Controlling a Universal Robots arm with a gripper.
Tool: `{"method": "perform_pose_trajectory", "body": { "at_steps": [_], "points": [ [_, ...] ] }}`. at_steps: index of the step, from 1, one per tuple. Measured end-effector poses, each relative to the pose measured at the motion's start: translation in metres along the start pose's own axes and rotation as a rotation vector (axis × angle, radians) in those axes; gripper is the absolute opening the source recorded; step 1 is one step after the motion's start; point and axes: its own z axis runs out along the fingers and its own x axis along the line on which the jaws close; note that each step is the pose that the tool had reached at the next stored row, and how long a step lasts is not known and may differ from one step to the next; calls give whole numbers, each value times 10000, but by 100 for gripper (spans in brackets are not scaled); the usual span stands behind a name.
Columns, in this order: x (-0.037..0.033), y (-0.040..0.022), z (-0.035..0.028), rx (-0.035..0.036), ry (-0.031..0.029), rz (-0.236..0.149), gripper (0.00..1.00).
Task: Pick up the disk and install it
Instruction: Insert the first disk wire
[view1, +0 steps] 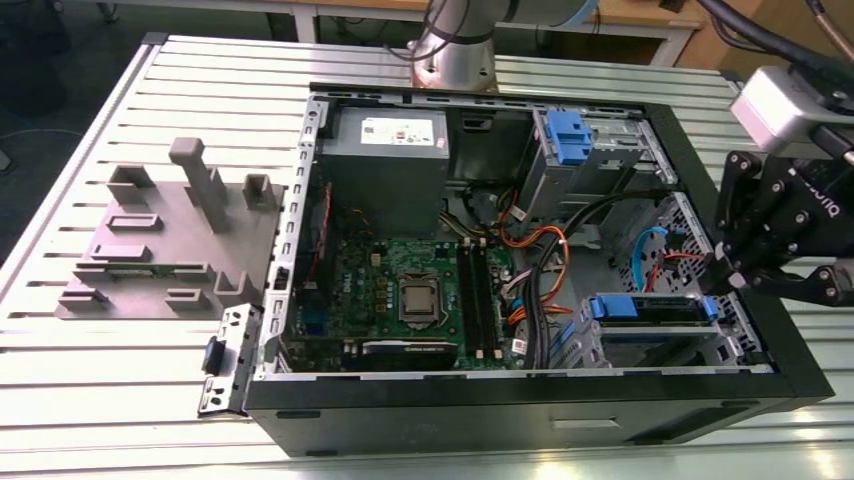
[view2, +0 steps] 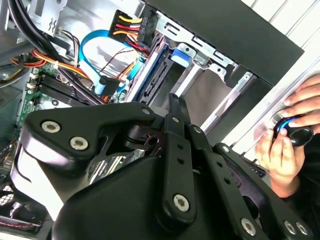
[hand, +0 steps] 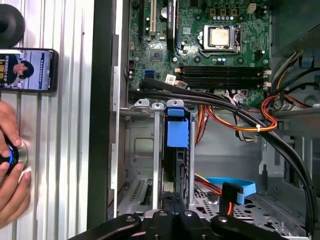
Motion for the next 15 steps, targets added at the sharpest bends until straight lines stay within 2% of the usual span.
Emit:
{"method": "perform_pose_trajectory", "body": {
  "at_steps": [5,15],
  "points": [
    [-2,1,-26,0,3,0,11],
    [-51,-3,-29,-1,84,2,11]
  ]
}}
